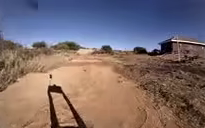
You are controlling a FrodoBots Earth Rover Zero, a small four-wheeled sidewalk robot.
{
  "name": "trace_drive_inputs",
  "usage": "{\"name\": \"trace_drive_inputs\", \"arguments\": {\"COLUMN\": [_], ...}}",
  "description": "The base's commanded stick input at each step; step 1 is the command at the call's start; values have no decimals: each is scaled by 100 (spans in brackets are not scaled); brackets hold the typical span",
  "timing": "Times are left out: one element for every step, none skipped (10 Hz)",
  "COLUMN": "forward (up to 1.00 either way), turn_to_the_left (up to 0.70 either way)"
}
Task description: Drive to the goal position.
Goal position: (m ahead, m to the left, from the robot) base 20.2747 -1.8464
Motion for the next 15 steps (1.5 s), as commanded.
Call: {"name": "trace_drive_inputs", "arguments": {"forward": [50,50,50,50,50,50,50,50,50,50,50,50,50,50,50], "turn_to_the_left": [0,0,0,0,0,0,0,0,0,0,0,0,0,0,0]}}
